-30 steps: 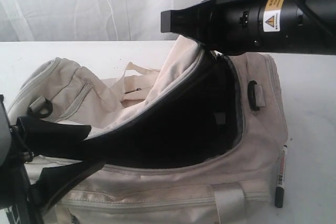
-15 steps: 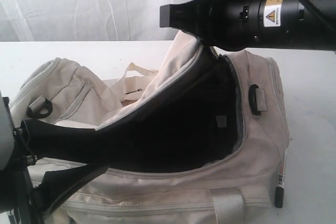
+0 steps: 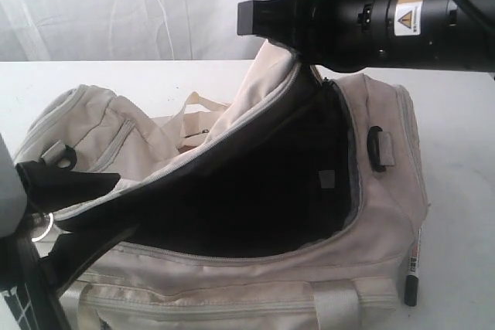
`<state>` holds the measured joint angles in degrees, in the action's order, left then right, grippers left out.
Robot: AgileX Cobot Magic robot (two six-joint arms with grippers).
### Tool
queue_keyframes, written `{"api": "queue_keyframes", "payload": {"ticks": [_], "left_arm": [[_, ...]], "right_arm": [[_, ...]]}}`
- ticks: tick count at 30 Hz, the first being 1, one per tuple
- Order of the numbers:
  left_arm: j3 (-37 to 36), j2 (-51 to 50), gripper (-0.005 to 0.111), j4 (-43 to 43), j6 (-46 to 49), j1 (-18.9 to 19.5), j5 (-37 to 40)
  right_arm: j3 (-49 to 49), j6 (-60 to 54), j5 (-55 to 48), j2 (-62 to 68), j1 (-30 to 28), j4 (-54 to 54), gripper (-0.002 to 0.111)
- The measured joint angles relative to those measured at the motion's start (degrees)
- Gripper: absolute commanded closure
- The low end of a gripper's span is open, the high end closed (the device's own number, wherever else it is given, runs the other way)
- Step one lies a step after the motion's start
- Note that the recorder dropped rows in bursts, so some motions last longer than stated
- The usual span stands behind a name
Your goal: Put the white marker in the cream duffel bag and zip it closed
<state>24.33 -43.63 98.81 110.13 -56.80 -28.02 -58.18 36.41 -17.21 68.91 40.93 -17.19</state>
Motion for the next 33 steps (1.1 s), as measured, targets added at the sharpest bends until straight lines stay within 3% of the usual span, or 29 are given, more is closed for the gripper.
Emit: {"api": "queue_keyframes", "payload": {"ticks": [33], "left_arm": [[0.0, 0.0, 0.063, 0.0, 0.0, 0.0, -1.6]], "right_arm": [[0.0, -5.0, -0.6, 0.0, 0.0, 0.4, 0.1]]}}
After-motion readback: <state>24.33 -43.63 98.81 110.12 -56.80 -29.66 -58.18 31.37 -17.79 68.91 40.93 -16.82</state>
